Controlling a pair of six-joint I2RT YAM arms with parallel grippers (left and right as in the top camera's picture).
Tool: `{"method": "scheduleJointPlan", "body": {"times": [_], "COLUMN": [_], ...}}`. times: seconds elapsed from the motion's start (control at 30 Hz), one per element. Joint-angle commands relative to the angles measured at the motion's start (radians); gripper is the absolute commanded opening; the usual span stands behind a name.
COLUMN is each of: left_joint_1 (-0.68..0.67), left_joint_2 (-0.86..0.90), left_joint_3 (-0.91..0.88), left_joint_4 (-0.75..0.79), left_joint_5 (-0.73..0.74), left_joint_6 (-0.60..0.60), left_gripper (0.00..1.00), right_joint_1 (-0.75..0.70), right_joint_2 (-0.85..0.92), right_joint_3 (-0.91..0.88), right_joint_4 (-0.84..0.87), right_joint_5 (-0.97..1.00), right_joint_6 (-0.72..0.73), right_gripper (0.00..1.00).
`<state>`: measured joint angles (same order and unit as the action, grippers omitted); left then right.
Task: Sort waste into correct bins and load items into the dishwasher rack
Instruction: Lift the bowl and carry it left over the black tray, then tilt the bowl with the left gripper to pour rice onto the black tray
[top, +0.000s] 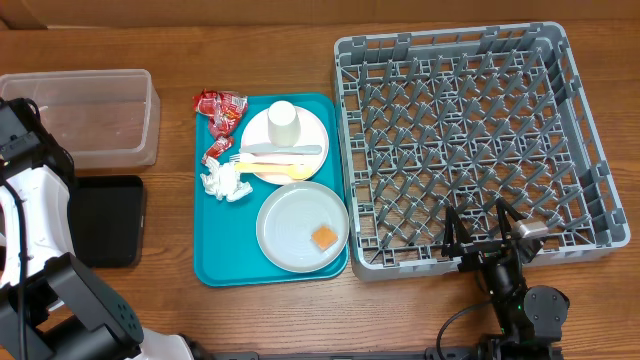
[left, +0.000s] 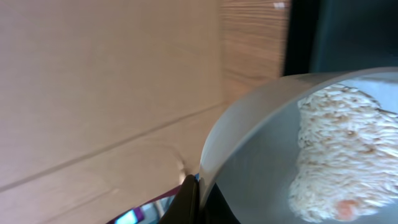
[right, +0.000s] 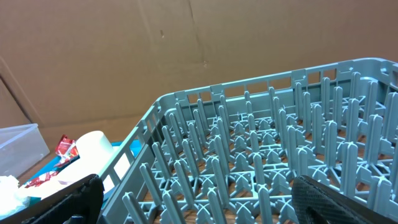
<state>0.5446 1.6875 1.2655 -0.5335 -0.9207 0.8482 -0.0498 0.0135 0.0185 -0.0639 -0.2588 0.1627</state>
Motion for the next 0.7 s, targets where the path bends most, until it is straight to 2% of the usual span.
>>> {"method": "scheduleJointPlan", "body": {"times": [0.0, 0.13, 0.33, 0.67], "left_joint_1": [-0.005, -0.007, -0.045, -0.120], "left_joint_2": [-0.005, 0.000, 0.027, 0.134], "left_joint_3": [0.021, 0.021, 0.021, 0.014], "left_joint_4": [0.018, 0.018, 0.048, 0.070], "left_joint_5": [-0.107, -0.107, -0.138, -0.211], "left_joint_6": [0.055, 0.063, 0.142, 0.203], "left_gripper": [0.04, 0.04, 0.04, 0.04], "right_joint_1": [0.006, 0.006, 0.006, 0.006], "right_joint_2": [-0.011, -0.011, -0.011, -0.011], "right_joint_3": [-0.010, -0.010, -0.010, -0.010], "right_joint_4": [0.006, 0.006, 0.006, 0.006], "right_joint_5": [-0.004, -0.004, -0.004, -0.004], "right_joint_6": [-0.003, -0.003, -0.003, -0.003], "right_gripper": [1.00, 1.00, 1.00, 1.00]}}
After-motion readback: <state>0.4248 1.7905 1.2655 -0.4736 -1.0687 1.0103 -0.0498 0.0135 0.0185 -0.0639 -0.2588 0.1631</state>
